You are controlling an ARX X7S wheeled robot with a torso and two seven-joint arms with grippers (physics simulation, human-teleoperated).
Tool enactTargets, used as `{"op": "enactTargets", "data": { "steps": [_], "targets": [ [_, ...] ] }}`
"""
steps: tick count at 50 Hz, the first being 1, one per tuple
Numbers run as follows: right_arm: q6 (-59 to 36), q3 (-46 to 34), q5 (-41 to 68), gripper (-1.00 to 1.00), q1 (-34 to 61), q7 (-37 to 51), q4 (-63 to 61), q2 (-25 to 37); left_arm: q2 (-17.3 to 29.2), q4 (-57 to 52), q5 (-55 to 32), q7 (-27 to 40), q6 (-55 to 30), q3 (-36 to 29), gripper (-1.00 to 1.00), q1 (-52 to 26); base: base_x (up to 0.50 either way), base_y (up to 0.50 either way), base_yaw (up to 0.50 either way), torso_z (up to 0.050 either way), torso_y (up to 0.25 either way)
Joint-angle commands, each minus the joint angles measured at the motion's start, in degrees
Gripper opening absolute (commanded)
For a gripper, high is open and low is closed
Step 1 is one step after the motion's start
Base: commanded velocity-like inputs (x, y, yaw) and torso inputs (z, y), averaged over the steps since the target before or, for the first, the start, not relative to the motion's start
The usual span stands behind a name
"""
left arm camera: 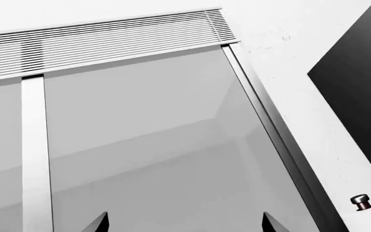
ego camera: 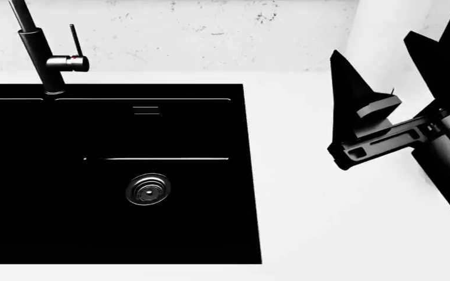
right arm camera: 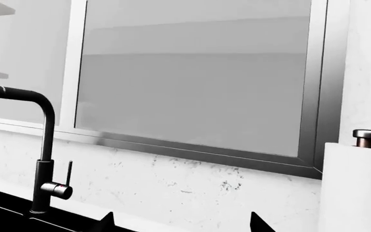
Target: Move the fresh-baked cupcake off the tray onto the counter, and place the bowl used for mixing into the sink.
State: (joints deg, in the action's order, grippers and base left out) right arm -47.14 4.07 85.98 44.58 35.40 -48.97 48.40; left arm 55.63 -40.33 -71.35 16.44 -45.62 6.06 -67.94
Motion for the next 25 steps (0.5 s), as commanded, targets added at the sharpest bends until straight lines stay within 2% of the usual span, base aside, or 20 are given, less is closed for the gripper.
{"op": "enactTargets", "data": {
  "steps": [1, 25],
  "targets": [
    [-0.3, -0.2, 0.2, 1.00, 1.5, 0.7, 1.3, 0.8, 0.1, -0.2, 0.7, -0.5, 0.6, 0.2, 1.00, 0.9, 0.00, 0.00, 0.00, 0.000, 0.000],
    [-3.0, -3.8, -11.4, 1.00, 6.1, -1.7, 16.2, 2.8, 0.5, -0.7, 1.0, -0.5, 1.5, 1.7, 1.00, 3.7, 0.00, 0.00, 0.00, 0.000, 0.000]
  ]
}}
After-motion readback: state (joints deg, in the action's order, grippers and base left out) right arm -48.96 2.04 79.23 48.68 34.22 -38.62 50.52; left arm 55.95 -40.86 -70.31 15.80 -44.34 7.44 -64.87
